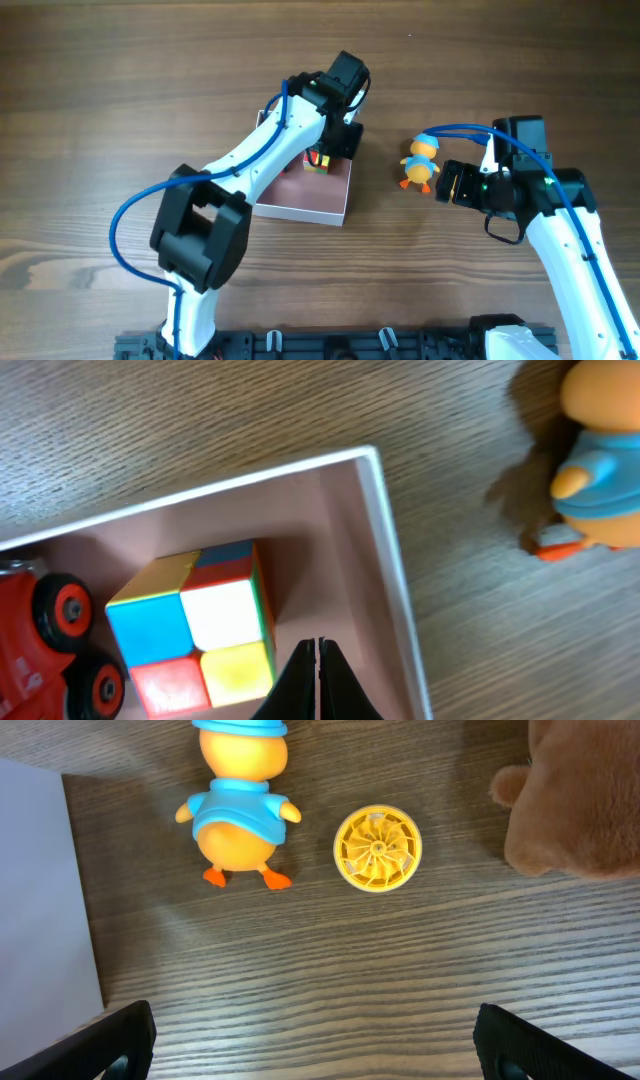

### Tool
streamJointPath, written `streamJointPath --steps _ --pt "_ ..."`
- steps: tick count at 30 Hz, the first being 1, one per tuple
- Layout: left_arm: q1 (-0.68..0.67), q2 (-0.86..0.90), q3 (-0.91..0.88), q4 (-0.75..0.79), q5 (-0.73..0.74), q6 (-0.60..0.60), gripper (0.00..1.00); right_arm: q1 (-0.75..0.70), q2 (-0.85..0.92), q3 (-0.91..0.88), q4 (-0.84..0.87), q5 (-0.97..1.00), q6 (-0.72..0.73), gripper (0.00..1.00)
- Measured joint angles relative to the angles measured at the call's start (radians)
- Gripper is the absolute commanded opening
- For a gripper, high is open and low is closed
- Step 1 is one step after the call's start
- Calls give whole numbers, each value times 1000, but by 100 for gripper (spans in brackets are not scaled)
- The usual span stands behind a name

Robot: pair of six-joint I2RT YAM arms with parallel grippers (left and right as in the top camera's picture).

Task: Pack container
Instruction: 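Carry the cube into the box beside the truck with the left gripper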

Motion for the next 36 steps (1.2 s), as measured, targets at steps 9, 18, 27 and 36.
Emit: streamJointPath --steps 9,18,27,36 --pt "0 80 0 41 -31 -3 5 0 0 0 0 0 0 100" --pt "0 101 0 41 -140 -4 6 0 0 0 0 0 0 100" --pt "0 101 0 42 -212 -3 15 0 0 0 0 0 0 100" --pt "0 101 0 47 -248 -7 32 0 0 0 0 0 0 100"
